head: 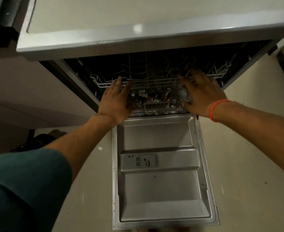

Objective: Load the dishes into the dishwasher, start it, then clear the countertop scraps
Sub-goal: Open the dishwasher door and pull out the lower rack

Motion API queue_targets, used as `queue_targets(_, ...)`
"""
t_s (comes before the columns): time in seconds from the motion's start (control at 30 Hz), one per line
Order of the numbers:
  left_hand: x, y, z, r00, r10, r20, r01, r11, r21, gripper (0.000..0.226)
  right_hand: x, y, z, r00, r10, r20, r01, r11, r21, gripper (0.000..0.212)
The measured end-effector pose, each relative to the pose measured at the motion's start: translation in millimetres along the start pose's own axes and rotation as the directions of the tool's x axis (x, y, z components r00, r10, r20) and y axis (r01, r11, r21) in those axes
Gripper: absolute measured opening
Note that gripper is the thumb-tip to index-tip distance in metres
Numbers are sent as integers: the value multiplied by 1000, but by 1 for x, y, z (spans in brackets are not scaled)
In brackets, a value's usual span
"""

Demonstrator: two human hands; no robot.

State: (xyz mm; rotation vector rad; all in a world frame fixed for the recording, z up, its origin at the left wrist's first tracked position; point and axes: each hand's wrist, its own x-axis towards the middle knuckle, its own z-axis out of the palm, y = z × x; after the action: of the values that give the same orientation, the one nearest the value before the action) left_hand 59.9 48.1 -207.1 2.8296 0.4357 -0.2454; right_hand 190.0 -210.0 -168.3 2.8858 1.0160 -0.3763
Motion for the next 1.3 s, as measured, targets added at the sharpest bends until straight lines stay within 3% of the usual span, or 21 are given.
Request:
queue_targets(0.23,21,4,1,998,-62,2,62,994,85,86,30,15,15,997,5,79,-5,1000,4,105)
queue_targets(0.53,17,9,-3,998,-70,5,69,992,104,80,32,13,13,991,49,126,-44,998,-43,97)
queue_targets(0.93,-1,9,22,992,-97,80,80,977,196,120,10,11,34,987,57,153,-40,993,-109,115)
queue_targets(1.03,-2,9,30,994,-95,54,82,976,201,121,10,9,41,988,74,138,-57,991,-123,119)
queue_targets(1.1,-7,7,39,999,-22,-49,31,978,205,115,11,8,46,991,78,105,-63,988,-142,120)
queue_targets(1.17,-18,4,56,970,190,-154,-152,962,226,107,11,8,53,995,77,62,-67,987,-149,120)
queue_targets(1.23,-34,0,87,897,423,-125,-386,889,245,102,11,10,61,998,70,9,-67,983,-171,119)
queue_targets(1.3,-48,-2,125,871,490,-11,-473,846,244,99,12,13,71,997,53,-52,-62,983,-171,119)
